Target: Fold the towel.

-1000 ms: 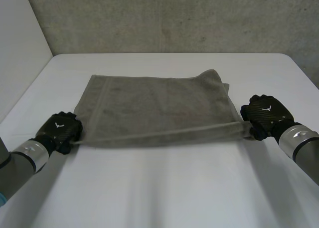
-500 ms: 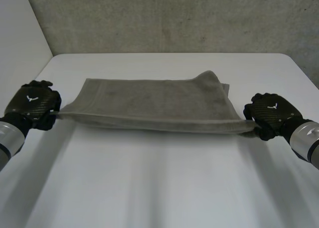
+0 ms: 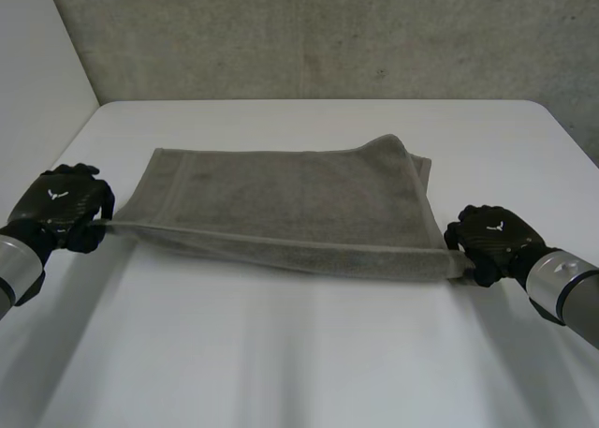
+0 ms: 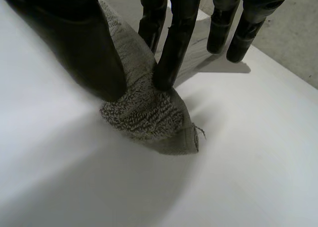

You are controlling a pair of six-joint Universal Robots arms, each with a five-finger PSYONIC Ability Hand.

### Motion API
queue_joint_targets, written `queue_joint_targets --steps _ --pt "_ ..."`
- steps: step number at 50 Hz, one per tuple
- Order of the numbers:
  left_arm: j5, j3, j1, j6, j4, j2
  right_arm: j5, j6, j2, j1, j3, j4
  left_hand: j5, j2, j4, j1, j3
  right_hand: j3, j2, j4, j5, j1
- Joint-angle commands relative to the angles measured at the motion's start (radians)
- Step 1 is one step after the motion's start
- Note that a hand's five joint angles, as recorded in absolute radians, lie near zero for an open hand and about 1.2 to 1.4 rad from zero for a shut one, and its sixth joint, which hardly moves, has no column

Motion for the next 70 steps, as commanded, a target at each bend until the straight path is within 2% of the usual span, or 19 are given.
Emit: queue_joint_targets --steps 1,2,4,7,11,15,18,20,21,22,29,36,37,41,50,52,58,64,70 --pt "0.005 0.002 0.013 -0.003 0.0 0.002 0.0 0.001 0.013 -0.005 0.0 0.007 0.074 0.073 -0.056 0.095 -0.045 -0.033 -0.032 -0.053 0.013 0.016" --pt "0.005 0.004 0.017 -0.003 0.0 0.002 0.0 0.001 0.013 -0.005 0.0 0.007 0.074 0.073 -0.056 0.095 -0.045 -0.033 -0.031 -0.053 0.013 0.016" --pt "0.005 0.004 0.02 -0.003 0.0 0.002 -0.002 0.003 0.011 -0.009 0.0 0.006 0.074 0.073 -0.056 0.095 -0.045 -0.033 0.121 -0.053 0.166 0.168" --pt "0.005 0.005 0.025 -0.003 0.0 0.0 -0.002 0.003 0.011 -0.009 -0.001 0.007 0.074 0.073 -0.056 0.095 -0.045 -0.033 0.107 -0.053 0.151 0.154" --pt "0.005 0.007 0.032 -0.003 0.0 -0.002 0.0 0.0 0.013 -0.011 -0.003 0.007 0.074 0.073 -0.056 0.095 -0.045 -0.033 -0.148 -0.053 -0.103 -0.1" --pt "0.005 0.011 0.043 -0.003 0.0 -0.005 0.0 -0.002 0.016 -0.011 -0.003 0.006 0.074 0.073 -0.056 0.095 -0.045 -0.033 -0.143 -0.053 -0.098 -0.096" --pt "0.007 0.011 0.048 -0.003 0.0 -0.006 -0.002 -0.003 0.016 -0.011 -0.003 0.003 0.074 0.073 -0.056 0.095 -0.045 -0.033 -0.073 -0.053 -0.028 -0.025" --pt "0.007 0.011 0.048 -0.003 0.0 -0.006 -0.012 -0.002 0.016 -0.012 -0.003 0.003 0.074 0.073 -0.056 0.095 -0.045 -0.033 0.219 -0.053 0.264 0.267" --pt "0.005 0.011 0.049 -0.003 0.0 -0.009 -0.012 -0.002 0.016 -0.012 -0.003 0.003 0.074 0.073 -0.056 0.095 -0.045 -0.033 0.221 -0.053 0.266 0.269" --pt "0.007 0.01 0.048 -0.003 0.0 -0.012 -0.014 0.0 0.016 -0.012 -0.004 0.004 0.074 0.073 -0.056 0.095 -0.045 -0.033 0.394 -0.053 0.439 0.442" --pt "0.02 0.002 0.043 -0.003 -0.014 -0.006 -0.017 -0.01 -0.009 -0.035 -0.006 0.027 0.074 0.073 -0.056 0.095 -0.045 -0.033 0.396 -0.053 0.441 0.444" --pt "0.082 -0.006 0.057 -0.007 -0.133 0.083 -0.081 -0.005 -0.218 -0.127 -0.062 0.156 0.074 0.073 -0.056 0.095 -0.045 -0.033 0.396 -0.053 0.441 0.444" --pt "0.099 -0.009 0.068 -0.007 -0.176 0.115 -0.081 -0.005 -0.219 -0.127 -0.063 0.156 0.074 0.073 -0.056 0.095 -0.045 -0.033 0.396 -0.053 0.441 0.444" --pt "0.155 0.004 0.097 -0.01 -0.271 0.213 -0.123 0.006 -0.37 -0.185 -0.124 0.199 0.074 0.073 -0.056 0.095 -0.045 -0.033 0.396 -0.053 0.441 0.444" --pt "0.178 0.043 0.098 -0.106 -0.32 0.351 -0.173 0.061 -0.498 -0.207 -0.205 0.26 0.074 0.073 -0.056 0.095 -0.045 -0.033 0.396 -0.053 0.441 0.444" --pt "0.182 0.059 0.103 -0.159 -0.319 0.385 -0.175 0.061 -0.507 -0.207 -0.207 0.265 0.074 0.073 -0.056 0.095 -0.045 -0.033 0.396 -0.053 0.441 0.444" --pt "0.182 0.074 0.105 -0.21 -0.311 0.39 -0.183 0.058 -0.503 -0.195 -0.181 0.267 0.074 0.073 -0.056 0.095 -0.045 -0.033 0.396 -0.053 0.441 0.444" --pt "0.179 0.094 0.103 -0.207 -0.298 0.315 -0.186 0.049 -0.477 -0.19 -0.145 0.251 0.074 0.073 -0.056 0.095 -0.045 -0.033 0.396 -0.053 0.441 0.444" --pt "0.172 0.114 0.092 -0.205 -0.264 0.197 -0.177 -0.028 -0.345 -0.135 -0.142 0.228 0.074 0.073 -0.056 0.095 -0.045 -0.033 0.396 -0.053 0.441 0.444"
